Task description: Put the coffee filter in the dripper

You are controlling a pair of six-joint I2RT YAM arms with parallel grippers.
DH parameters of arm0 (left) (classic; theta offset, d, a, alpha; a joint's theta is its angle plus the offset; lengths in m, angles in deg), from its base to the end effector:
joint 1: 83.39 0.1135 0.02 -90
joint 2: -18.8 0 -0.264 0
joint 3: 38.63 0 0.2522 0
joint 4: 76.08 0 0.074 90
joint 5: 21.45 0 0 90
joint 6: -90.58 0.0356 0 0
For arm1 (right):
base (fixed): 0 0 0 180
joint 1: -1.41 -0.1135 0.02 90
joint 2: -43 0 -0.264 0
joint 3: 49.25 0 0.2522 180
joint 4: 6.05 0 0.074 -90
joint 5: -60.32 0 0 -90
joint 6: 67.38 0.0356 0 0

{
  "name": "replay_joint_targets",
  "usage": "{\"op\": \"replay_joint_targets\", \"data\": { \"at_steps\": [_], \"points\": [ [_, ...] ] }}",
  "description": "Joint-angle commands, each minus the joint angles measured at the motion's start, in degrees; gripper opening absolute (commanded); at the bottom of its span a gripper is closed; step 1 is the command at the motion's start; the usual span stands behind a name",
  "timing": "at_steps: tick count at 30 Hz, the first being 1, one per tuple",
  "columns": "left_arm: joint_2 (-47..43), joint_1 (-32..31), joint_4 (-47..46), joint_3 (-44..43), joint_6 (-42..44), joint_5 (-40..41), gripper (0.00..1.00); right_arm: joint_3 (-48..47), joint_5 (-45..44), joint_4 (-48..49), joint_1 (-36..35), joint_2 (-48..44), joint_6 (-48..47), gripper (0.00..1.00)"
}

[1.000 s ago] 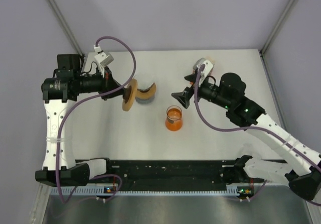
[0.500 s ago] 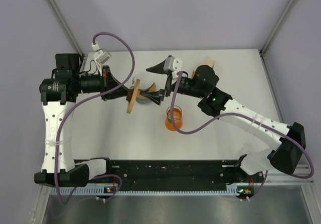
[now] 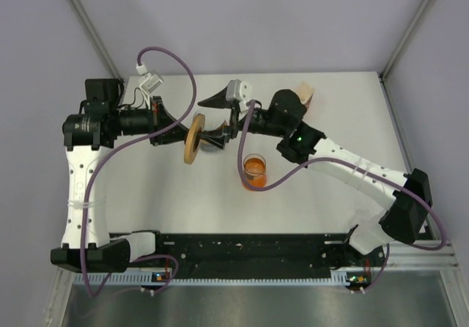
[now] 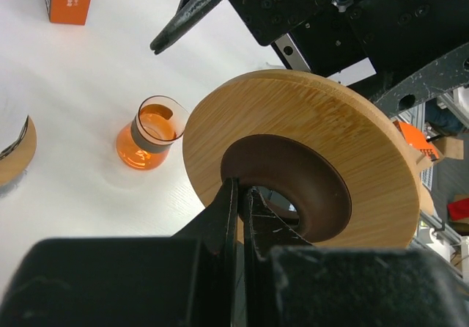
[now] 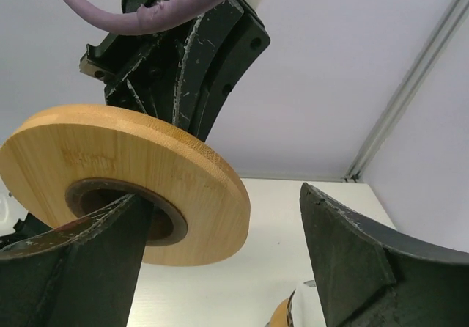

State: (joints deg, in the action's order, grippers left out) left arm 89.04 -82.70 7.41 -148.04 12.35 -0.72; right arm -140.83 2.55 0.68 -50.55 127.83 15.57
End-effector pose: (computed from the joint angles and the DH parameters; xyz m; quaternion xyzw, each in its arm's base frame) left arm 0.1886 -0.0310 0.4607 0.2928 0.7334 -0.4860 0.3743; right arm 0.1994 0.2857 0.4303 -0.4827 0.4104 0.4470 0.6315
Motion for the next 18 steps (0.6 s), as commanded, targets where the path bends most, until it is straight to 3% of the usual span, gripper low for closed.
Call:
{"op": "replay_joint_targets", "data": {
  "at_steps": [1,10,12,13,14,16,18],
  "points": [
    [-1.0,-0.3,-3.5,1.4,-1.6,-3.1,0.00,-5.1,0.3,1.6,-0.8,2.0,1.3,0.73],
    [-0.7,-0.3,-4.5,2.1,-2.5,-0.3,0.00,-4.3,-3.5,-2.3,-0.8,1.0,1.2,0.04],
    [-0.5,-0.2,-5.6,2.0,-3.6,3.0,0.00,-4.0,-6.8,-4.9,-0.7,-0.1,0.7,0.00],
    [-0.5,-0.2,-5.9,1.7,-4.0,5.3,0.05,-4.0,-9.3,-6.8,-0.7,-0.6,0.4,0.00],
    [-0.4,-0.2,-6.3,1.6,-4.6,7.6,0.17,-4.2,-11.6,-9.1,-0.8,-1.3,0.2,0.00],
    [0.0,-0.2,-7.0,1.3,-5.5,12.6,0.52,-5.1,-17.9,-14.6,-0.6,-2.3,-0.3,0.00],
    [0.3,-0.2,-7.5,0.9,-6.3,19.9,0.68,-6.5,-22.4,-22.2,-0.2,-3.2,-1.0,0.00]
  ]
}}
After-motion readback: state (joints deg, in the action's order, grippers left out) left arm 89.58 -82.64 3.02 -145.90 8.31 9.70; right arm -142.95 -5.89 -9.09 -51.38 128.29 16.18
